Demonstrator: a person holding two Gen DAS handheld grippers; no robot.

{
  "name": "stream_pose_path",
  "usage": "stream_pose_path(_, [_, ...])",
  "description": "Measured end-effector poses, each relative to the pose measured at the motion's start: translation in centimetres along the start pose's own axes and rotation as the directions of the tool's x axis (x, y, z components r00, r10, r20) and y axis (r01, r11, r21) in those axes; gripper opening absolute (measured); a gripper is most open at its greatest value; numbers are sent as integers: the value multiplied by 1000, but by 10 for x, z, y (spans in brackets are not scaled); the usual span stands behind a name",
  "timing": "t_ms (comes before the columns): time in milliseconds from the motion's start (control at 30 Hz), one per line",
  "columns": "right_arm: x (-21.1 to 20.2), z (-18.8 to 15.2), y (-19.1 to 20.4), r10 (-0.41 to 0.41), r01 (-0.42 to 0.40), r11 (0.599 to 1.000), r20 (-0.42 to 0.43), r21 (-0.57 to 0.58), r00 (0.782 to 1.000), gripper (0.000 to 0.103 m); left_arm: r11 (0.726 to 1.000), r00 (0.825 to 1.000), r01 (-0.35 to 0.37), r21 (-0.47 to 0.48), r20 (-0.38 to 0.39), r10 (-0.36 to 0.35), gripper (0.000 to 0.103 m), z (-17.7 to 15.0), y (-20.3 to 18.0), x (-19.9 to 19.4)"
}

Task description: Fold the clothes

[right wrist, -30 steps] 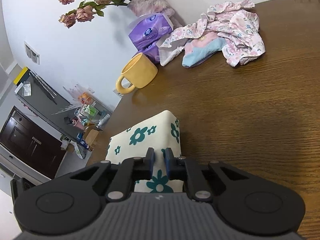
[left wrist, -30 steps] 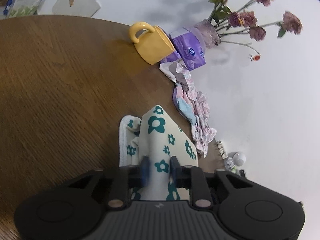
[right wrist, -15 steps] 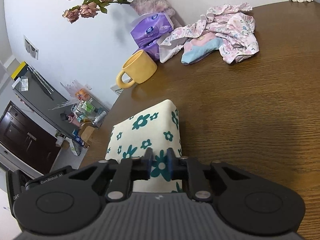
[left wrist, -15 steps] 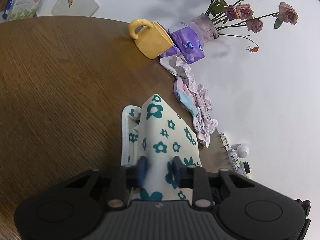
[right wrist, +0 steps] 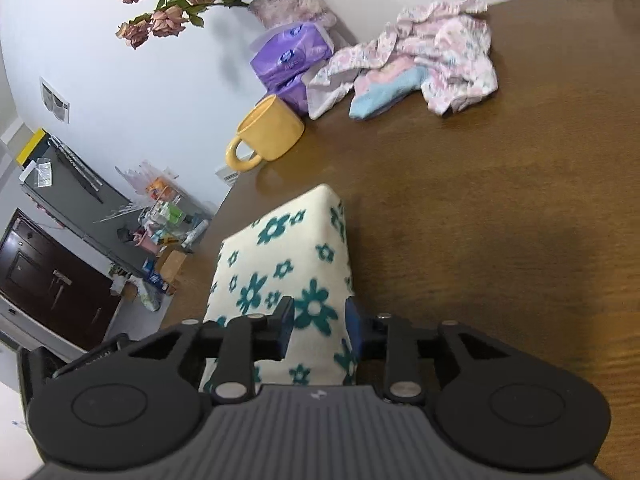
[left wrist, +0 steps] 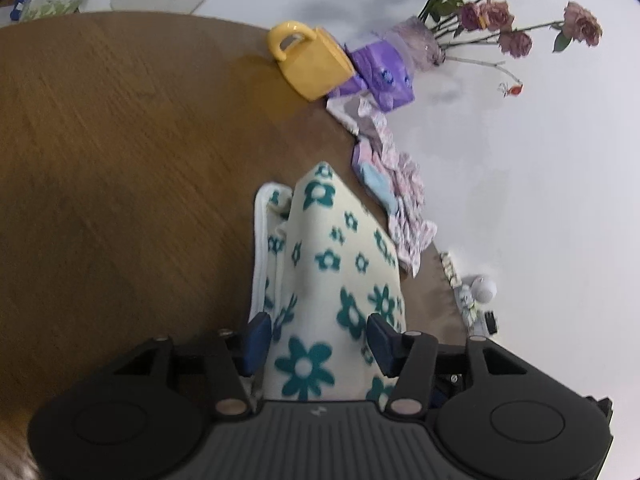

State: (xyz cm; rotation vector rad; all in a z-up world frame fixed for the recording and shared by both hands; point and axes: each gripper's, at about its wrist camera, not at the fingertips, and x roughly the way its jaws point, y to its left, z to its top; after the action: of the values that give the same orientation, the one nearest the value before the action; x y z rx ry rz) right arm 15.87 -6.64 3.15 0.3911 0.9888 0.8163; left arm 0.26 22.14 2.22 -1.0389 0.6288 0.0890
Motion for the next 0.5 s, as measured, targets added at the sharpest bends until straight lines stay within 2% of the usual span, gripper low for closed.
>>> stream_pose_path(33, [1,-1,0,6,-6,1000,-7,2,1000,29,1000,1000,-1,7,-1,1,49,-1,0,0])
stream_pose_path(100, [2,-3,2,-3,3,1000,0,-7,1000,17,1000,1000,-3,22,-2,3,44,-4,-1,1])
stream_pose_path(167, [3,-4,5,-7,7,1000,2,-24,1000,12,1000,1000,5,22,3,-5,37,-4,0,1])
stream_pose_path(267, [1,-5,6,-7,7,1000,5,-29,1000,8,1000,1000,6,29,10,-7,34,-5,0,0])
stream_pose_path(433, [-3,-5,7,-19,18,999,-6,-32,1000,9,999,1000,5,40,15,-6,34,-8,0,-1])
stream_pose_path(500, [-5,-6,8,-23,23,999,-10,-34,1000,17,1000,1000,9,28,10,-9,41,-8,1,-4])
